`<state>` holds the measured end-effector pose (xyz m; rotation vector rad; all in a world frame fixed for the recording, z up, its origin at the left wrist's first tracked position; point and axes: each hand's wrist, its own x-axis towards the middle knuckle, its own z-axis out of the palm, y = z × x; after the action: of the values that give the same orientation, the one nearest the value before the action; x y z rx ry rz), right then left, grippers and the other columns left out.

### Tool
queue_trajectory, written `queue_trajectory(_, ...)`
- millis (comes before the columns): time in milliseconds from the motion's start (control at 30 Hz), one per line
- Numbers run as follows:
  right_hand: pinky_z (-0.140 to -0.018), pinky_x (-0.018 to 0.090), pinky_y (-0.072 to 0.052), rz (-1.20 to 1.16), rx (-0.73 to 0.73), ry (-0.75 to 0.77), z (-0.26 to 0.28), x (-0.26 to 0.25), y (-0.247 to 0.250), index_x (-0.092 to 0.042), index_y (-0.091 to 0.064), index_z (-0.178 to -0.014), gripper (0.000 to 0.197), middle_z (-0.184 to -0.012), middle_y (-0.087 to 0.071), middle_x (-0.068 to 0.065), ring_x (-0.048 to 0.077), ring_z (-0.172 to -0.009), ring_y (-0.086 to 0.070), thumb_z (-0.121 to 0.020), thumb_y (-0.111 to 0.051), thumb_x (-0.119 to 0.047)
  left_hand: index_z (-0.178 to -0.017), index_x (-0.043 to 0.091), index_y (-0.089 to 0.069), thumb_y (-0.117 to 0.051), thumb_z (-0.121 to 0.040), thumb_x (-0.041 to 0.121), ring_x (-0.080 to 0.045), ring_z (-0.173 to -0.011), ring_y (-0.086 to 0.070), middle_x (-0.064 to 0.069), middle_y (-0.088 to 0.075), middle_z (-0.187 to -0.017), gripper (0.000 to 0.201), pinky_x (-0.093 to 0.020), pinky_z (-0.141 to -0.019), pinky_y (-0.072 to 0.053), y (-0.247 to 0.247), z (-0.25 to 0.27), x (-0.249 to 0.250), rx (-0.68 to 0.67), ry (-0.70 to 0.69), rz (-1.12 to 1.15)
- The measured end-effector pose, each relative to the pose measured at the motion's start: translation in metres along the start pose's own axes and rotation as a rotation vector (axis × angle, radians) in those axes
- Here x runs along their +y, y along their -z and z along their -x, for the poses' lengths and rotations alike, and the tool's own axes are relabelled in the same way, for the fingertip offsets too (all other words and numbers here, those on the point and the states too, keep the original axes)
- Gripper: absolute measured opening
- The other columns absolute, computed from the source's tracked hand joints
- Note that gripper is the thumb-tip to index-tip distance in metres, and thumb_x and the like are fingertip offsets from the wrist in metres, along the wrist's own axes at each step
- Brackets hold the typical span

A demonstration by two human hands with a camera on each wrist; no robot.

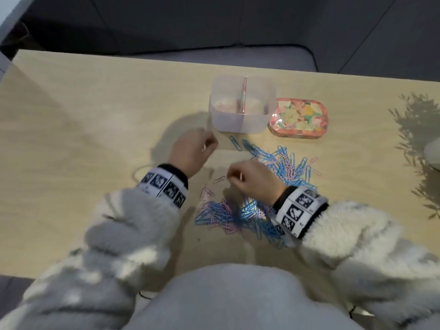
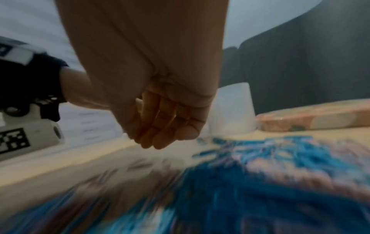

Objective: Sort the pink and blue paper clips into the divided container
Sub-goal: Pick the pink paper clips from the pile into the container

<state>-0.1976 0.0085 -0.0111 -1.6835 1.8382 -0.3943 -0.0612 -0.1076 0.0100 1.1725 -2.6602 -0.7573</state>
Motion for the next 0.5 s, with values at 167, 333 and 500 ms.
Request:
queue_trajectory(167, -0.079, 0.034, -0.043, 0.178, -0.151, 0.027, 0.024, -0.009, -0.035, -0.020, -0.062, -0.098, 0.022, -0.104, -0.059, 0.004, 0.023, -0.102, -0.055, -0.081, -0.062, -0.034, -0.092, 0.014, -0.066, -0.066, -0.080, 0.025, -0.024, -0.088, -0.056, -0.007, -0.059, -0.092, 0.016, -0.037, -0.079, -0.048, -0.034, 0.062, -0.015, -0.312, 0.007, 0.042)
queue_trajectory(333, -0.082, 0.037, -0.042, 0.223, -0.144, 0.024, 0.032, -0.005, -0.034, -0.016, -0.062, -0.097, 0.017, -0.105, -0.059, 0.005, 0.023, -0.106, -0.053, -0.088, -0.054, -0.027, -0.089, 0.020, -0.066, -0.059, -0.076, 0.050, -0.022, -0.086, -0.051, -0.003, -0.058, -0.091, 0.033, -0.038, -0.078, -0.045, -0.052, 0.091, -0.017, -0.284, -0.030, -0.007)
queue_trajectory(500, -0.074, 0.034, -0.044, 0.015, 0.003, -0.082, 0.033, 0.006, -0.026, -0.013, -0.065, -0.082, 0.010, -0.089, -0.057, 0.004, 0.021, -0.090, -0.054, -0.082, -0.056, -0.017, -0.085, 0.021, -0.067, -0.046, -0.063, 0.059, -0.021, -0.085, -0.048, -0.001, -0.057, -0.089, 0.049, -0.032, -0.076, -0.041, -0.059, 0.108, -0.014, -0.230, -0.001, 0.037)
